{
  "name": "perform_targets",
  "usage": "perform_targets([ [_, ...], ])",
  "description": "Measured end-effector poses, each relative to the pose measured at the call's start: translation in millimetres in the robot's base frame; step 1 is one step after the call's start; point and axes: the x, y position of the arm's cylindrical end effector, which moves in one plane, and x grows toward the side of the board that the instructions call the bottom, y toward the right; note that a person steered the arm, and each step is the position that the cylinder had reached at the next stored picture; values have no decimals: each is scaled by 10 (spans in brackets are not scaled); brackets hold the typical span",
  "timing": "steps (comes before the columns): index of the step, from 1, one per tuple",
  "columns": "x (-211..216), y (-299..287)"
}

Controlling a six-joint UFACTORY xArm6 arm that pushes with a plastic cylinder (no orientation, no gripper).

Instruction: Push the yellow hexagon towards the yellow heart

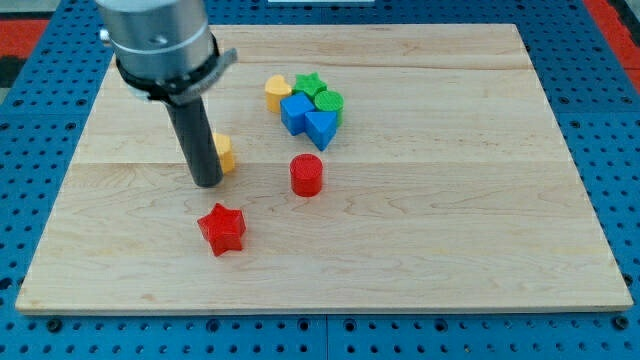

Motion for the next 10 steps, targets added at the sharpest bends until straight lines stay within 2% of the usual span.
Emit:
perform_targets([
  [2,-604,-41],
  [5,-745,-33],
  [7,-745,211],
  [10,-436,298],
])
